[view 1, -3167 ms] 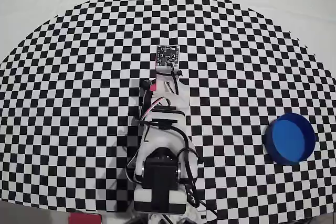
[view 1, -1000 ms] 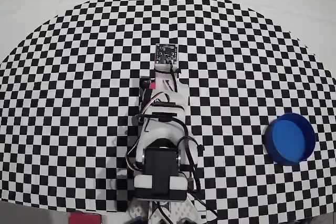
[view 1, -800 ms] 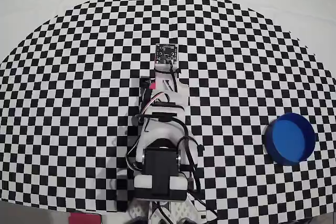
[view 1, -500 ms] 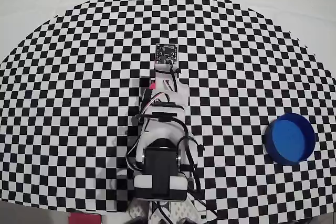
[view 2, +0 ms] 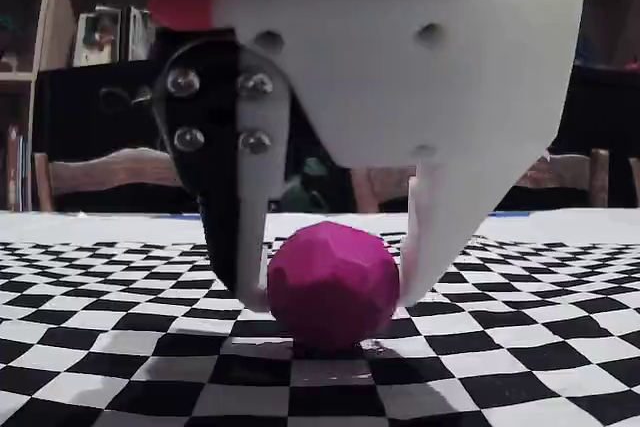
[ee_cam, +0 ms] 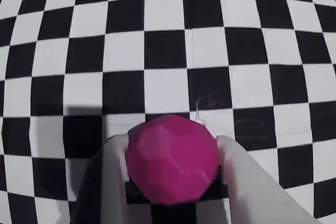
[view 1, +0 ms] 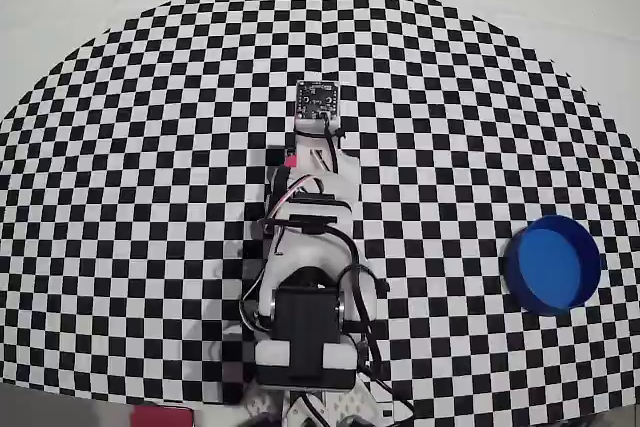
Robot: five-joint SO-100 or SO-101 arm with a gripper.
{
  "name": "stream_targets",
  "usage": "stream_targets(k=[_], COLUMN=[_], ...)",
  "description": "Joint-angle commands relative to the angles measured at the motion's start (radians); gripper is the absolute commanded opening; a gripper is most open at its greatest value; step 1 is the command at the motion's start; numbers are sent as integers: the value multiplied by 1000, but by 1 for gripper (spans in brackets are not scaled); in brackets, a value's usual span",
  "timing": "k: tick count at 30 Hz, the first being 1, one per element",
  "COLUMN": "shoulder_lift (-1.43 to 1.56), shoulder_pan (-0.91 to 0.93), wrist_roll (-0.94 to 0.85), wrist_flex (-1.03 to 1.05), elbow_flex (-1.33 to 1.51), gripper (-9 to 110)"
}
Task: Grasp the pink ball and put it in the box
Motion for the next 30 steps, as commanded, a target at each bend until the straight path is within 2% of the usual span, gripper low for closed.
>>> stream_targets(k=[1, 30], shoulder_lift=[71, 371], shoulder_pan=[-5, 43], wrist_roll=[-8, -8], wrist_flex=[0, 21], elbow_flex=[-12, 52], gripper=[0, 0])
